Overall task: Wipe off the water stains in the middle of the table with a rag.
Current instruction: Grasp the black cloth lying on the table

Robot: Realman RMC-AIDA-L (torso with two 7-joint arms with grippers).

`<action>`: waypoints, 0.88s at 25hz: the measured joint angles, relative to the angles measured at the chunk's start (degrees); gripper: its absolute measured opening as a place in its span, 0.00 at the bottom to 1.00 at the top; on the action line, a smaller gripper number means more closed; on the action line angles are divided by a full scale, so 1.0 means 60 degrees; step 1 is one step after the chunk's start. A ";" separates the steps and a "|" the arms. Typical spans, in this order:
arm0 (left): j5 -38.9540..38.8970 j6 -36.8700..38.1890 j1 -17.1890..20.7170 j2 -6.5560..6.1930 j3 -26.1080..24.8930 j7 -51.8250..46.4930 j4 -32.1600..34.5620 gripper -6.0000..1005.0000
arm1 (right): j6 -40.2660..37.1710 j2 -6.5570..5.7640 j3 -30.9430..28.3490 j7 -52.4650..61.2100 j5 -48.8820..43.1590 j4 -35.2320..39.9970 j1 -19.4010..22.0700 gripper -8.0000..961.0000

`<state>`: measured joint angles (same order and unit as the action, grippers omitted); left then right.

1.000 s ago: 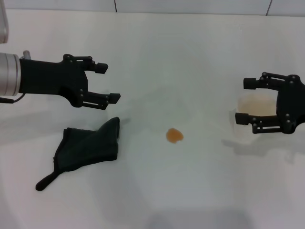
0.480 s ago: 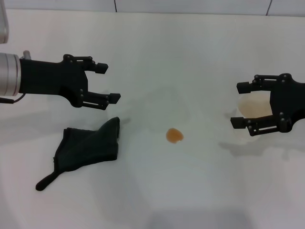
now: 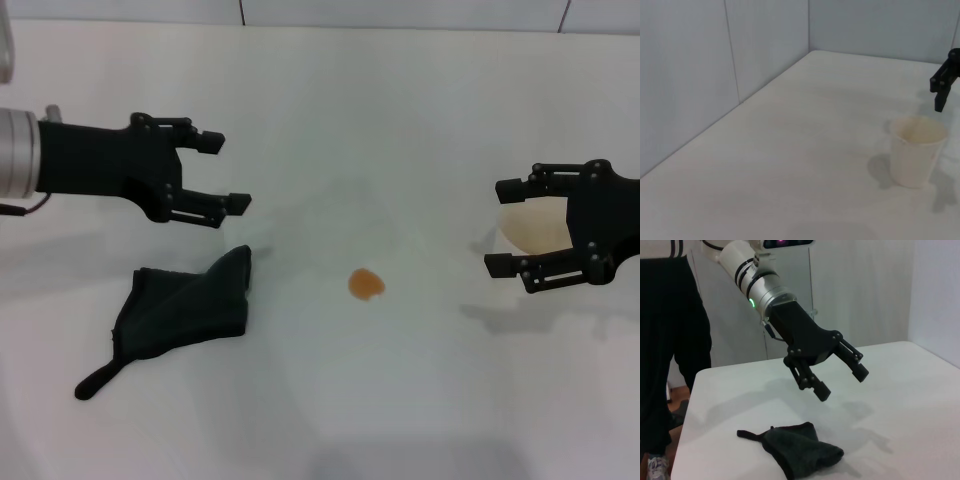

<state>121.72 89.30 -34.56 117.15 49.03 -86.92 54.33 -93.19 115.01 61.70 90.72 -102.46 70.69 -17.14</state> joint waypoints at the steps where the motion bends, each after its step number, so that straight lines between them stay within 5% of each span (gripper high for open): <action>1: 0.0018 0.0031 -0.0013 -0.0039 0.0028 -0.0141 0.0055 0.81 | -0.0005 0.0002 0.0000 0.0001 0.0001 0.0002 0.0001 0.89; 8: 0.1267 0.0929 -0.0316 -0.0242 0.0216 -0.1524 0.1003 0.80 | 0.0201 0.0021 0.0355 0.0005 0.0102 -0.0032 0.0077 0.89; 16: 0.3295 0.1574 -0.0826 -0.0194 0.0667 -0.2433 0.1348 0.80 | 0.0478 0.0020 0.0721 0.0011 0.0364 -0.0176 0.0050 0.89; 22: 0.3584 0.1398 -0.0880 -0.0040 0.0760 -0.2388 0.0932 0.80 | 0.0676 0.0020 0.1013 0.0011 0.0520 -0.0181 0.0049 0.89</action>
<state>143.22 97.69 -39.84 116.90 53.59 -101.24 59.92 -89.13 115.13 67.78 90.79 -99.34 69.60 -16.85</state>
